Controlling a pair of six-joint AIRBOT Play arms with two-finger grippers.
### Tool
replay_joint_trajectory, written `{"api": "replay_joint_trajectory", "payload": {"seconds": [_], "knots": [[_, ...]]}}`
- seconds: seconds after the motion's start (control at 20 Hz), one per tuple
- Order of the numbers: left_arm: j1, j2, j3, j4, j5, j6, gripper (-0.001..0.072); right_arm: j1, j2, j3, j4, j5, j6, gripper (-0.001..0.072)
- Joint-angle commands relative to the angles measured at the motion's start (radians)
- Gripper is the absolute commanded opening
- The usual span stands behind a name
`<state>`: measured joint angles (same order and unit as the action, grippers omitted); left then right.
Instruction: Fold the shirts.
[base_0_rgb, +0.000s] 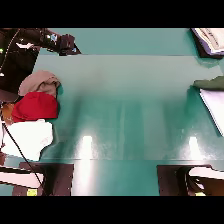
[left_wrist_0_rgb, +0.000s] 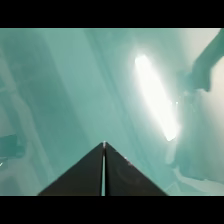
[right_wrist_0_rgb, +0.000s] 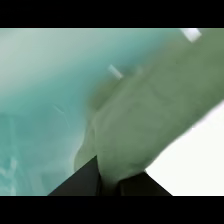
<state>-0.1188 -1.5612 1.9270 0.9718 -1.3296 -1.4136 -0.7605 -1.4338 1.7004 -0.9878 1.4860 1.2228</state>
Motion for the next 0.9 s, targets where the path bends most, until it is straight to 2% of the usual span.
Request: {"api": "replay_joint_trajectory", "payload": {"seconds": [0.0,0.15,0.2,0.3,0.5,0.65,0.75,0.8,0.85], "knots": [[0.000,0.000,0.000,0.000,-0.015,0.033,0.0031,-0.082,0.100,-0.185,-0.233,0.046,0.062,0.0042],[0.000,0.000,0.000,0.001,-0.014,0.039,0.0031,-0.188,0.200,-0.360,-0.270,0.036,0.077,0.0496],[0.000,0.000,0.000,0.000,-0.014,0.055,0.0031,-0.223,0.230,-0.410,-0.268,0.032,0.079,0.0534],[0.000,0.000,0.000,0.001,-0.014,0.061,0.0031,-0.280,0.278,-0.475,-0.227,0.018,0.078,0.0533],[0.000,0.000,0.000,0.001,-0.005,0.061,0.0031,-0.277,0.328,-0.492,-0.031,-0.018,0.078,0.0532],[0.000,0.000,0.000,0.000,0.003,0.060,0.0031,-0.156,0.332,-0.465,0.159,-0.016,0.078,0.0531],[0.000,0.000,0.000,0.000,-0.010,0.060,0.0031,-0.029,0.332,-0.439,0.208,-0.032,0.078,0.0530],[0.000,0.000,0.000,-0.001,-0.002,0.060,0.0031,0.043,0.332,-0.425,0.207,-0.049,0.078,0.0510],[0.000,0.000,0.000,0.000,0.009,0.060,0.0031,0.108,0.332,-0.410,0.208,-0.063,0.078,0.0433]]}}
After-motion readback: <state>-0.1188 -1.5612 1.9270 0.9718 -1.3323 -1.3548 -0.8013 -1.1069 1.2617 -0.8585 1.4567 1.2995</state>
